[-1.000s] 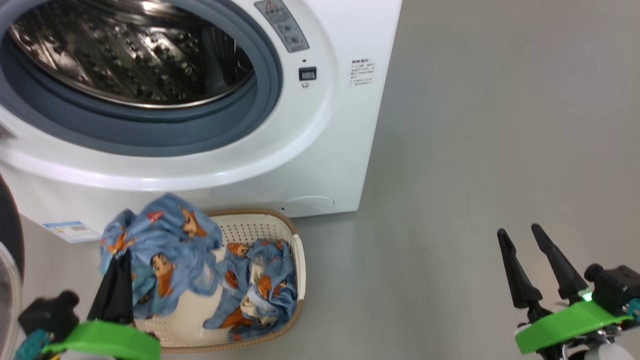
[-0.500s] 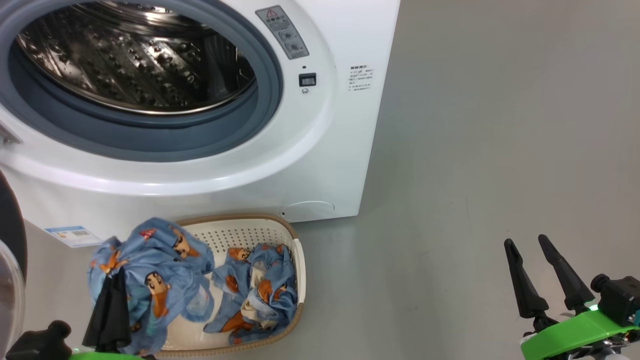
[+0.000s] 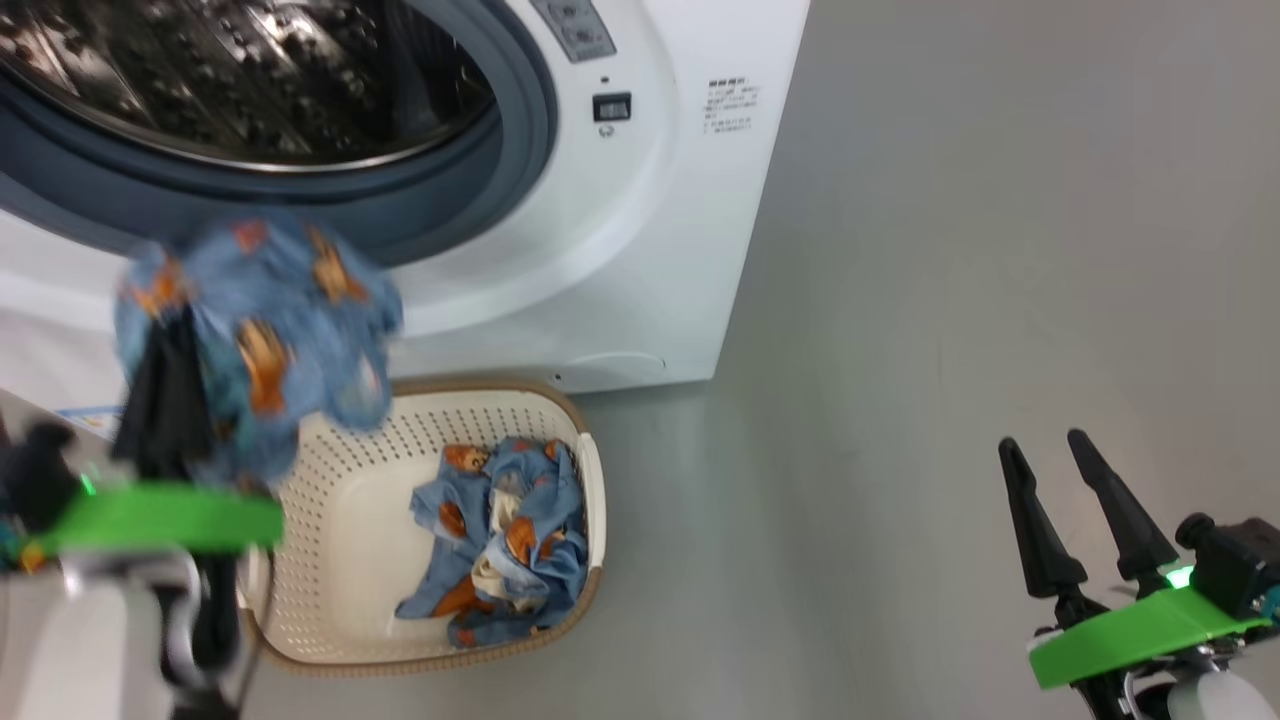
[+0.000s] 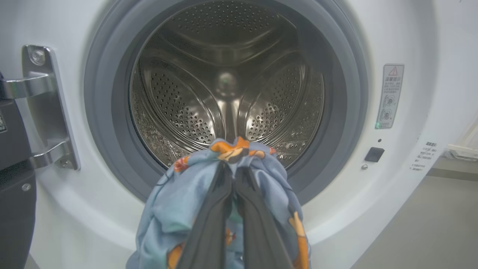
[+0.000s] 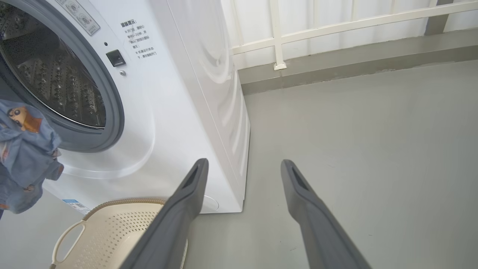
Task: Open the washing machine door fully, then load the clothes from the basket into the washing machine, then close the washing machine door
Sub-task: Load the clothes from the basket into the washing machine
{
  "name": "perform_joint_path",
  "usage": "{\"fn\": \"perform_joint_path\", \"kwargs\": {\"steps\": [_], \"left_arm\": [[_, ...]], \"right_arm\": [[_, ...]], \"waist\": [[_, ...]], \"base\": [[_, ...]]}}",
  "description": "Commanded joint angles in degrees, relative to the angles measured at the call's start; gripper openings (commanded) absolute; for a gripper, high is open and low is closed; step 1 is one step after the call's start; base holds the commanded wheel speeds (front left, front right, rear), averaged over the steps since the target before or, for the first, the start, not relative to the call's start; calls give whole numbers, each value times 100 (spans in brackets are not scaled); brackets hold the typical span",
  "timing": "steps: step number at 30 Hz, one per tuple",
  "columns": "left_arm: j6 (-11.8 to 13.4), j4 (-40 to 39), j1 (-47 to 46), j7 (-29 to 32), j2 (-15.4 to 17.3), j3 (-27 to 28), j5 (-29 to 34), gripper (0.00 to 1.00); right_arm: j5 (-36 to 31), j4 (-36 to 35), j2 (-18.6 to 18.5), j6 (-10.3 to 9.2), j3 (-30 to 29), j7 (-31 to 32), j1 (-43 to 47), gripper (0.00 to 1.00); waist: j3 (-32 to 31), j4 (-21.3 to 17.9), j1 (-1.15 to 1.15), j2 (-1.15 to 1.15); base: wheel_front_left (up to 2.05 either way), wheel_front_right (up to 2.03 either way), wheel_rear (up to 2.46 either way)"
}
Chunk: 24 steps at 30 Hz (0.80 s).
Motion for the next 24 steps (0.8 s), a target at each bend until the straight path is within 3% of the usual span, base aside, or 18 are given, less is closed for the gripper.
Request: {"fn": "perform_joint_path", "kwargs": {"steps": [1, 18, 21, 24], "left_arm": [[1, -18, -369, -37, 178, 242, 77, 0], [8, 2924, -3945, -37, 769, 423, 557, 0], [5, 3176, -4482, -37, 887, 458, 633, 0], [-1, 2944, -4973, -37, 979, 593, 733, 0]], "right_arm": [[7, -160, -54, 17, 133, -68, -115, 100], [-9, -263, 207, 17, 368, -68, -839, 100], [-4, -270, 262, 17, 413, -68, -958, 100], [1, -296, 319, 17, 459, -68, -1097, 100]], "waist": [[185, -43, 0, 0], [1373, -801, 0, 0], [1558, -927, 0, 0], [1775, -1041, 0, 0]], "base": [[0, 0, 0], [0, 0, 0], [0, 0, 0], [0, 0, 0]]}}
